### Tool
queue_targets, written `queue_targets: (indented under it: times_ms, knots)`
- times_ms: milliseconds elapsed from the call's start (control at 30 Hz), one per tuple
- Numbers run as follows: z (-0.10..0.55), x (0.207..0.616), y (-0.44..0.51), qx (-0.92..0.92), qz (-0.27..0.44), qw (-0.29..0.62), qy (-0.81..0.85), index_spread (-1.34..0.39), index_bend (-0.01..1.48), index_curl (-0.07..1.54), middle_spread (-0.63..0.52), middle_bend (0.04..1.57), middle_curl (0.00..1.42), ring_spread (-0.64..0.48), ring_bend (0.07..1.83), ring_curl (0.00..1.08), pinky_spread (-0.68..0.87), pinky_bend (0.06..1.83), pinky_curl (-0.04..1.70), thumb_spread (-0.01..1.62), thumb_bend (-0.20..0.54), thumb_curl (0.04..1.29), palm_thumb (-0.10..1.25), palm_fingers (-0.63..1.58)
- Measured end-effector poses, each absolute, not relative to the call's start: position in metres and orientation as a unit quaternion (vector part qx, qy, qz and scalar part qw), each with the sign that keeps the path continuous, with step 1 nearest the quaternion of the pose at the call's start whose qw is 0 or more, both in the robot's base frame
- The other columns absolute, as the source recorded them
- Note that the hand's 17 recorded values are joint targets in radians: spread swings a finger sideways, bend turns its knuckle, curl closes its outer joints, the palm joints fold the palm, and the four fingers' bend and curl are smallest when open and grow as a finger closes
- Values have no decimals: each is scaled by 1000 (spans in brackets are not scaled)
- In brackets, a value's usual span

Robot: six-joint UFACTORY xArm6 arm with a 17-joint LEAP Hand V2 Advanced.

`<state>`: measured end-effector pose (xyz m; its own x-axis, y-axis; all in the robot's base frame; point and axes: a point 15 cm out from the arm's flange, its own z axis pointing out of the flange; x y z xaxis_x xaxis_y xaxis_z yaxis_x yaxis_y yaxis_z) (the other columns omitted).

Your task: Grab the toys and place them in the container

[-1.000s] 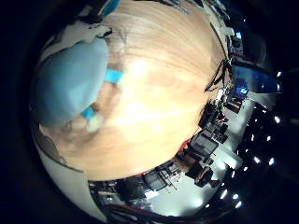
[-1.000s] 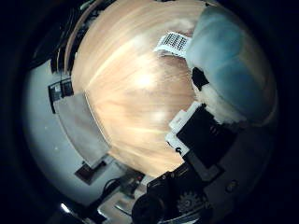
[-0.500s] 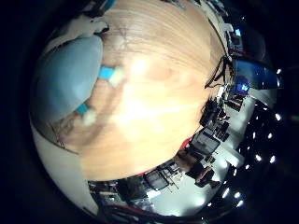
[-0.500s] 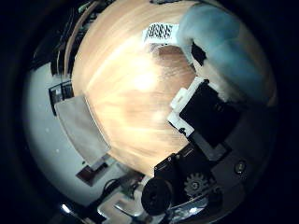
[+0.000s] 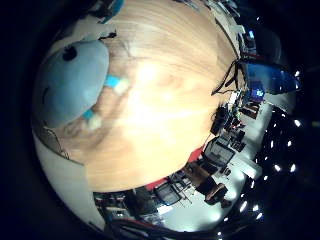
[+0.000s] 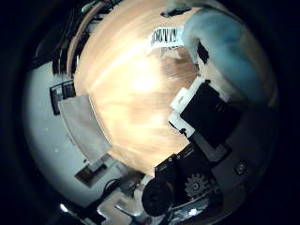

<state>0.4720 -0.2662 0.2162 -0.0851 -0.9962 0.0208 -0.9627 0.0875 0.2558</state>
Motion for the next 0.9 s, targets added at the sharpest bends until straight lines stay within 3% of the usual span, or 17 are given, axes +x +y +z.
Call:
queue_targets:
  times_ms: [500,900]
  knots:
    - [279,467,-244,683,-64,79,-724,-536,518,711,-442,736,854,-305,1204,546,-566,1244,408,1021,-8,772,1159,1130]
    - [358,463,-164,722,-45,45,-689,-556,452,790,-442,712,867,-312,1199,544,-581,1224,414,1026,-8,794,1142,1127]
